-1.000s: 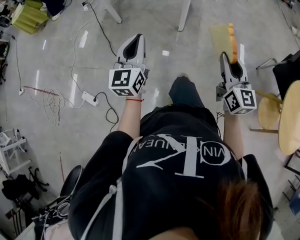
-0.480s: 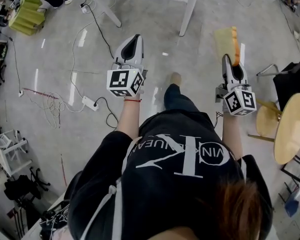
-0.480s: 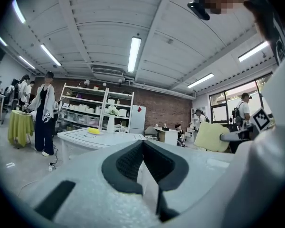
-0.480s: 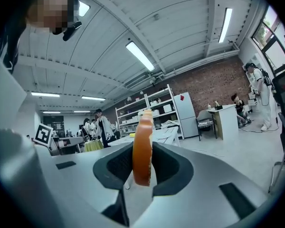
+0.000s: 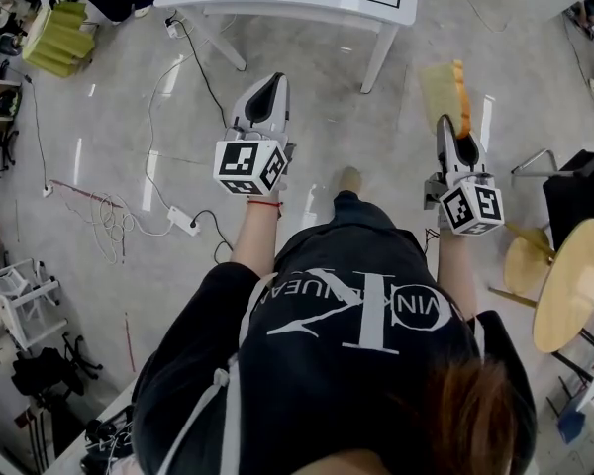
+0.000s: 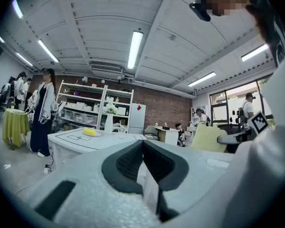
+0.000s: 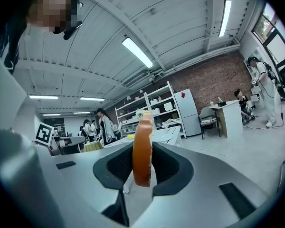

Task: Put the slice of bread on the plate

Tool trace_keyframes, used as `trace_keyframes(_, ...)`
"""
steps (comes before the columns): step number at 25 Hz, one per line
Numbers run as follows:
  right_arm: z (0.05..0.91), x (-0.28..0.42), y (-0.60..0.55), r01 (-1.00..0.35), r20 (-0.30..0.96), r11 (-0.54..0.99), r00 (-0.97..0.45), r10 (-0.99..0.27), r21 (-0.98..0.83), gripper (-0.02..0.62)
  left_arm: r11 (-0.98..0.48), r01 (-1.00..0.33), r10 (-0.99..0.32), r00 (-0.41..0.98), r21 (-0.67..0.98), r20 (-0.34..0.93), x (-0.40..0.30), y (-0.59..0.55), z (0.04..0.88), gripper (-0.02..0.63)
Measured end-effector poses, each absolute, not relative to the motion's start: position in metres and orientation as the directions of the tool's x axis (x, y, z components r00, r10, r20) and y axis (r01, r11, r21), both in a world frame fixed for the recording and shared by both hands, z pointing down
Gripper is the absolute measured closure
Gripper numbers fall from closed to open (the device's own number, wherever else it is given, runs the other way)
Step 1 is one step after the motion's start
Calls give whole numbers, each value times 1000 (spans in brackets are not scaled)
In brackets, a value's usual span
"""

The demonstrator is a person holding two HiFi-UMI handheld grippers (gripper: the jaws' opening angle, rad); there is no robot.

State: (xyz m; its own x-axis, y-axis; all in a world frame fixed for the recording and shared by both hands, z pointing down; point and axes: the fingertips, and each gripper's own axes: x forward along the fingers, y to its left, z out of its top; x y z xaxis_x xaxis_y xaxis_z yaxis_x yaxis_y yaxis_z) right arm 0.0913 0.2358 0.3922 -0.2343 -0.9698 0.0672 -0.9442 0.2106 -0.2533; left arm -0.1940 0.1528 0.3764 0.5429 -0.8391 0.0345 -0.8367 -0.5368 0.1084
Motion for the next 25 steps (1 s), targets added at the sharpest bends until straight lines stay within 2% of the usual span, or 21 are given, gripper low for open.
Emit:
trace_keyframes(15, 375, 128, 156, -950, 29, 227, -238, -971, -214, 497, -601, -794, -798, 602, 92, -16, -130, 60, 362, 595)
trace_keyframes(25, 381, 136, 125, -941, 37, 233, -249, -968, -246, 497, -589, -803, -806, 592, 94, 6, -130, 34, 363, 595)
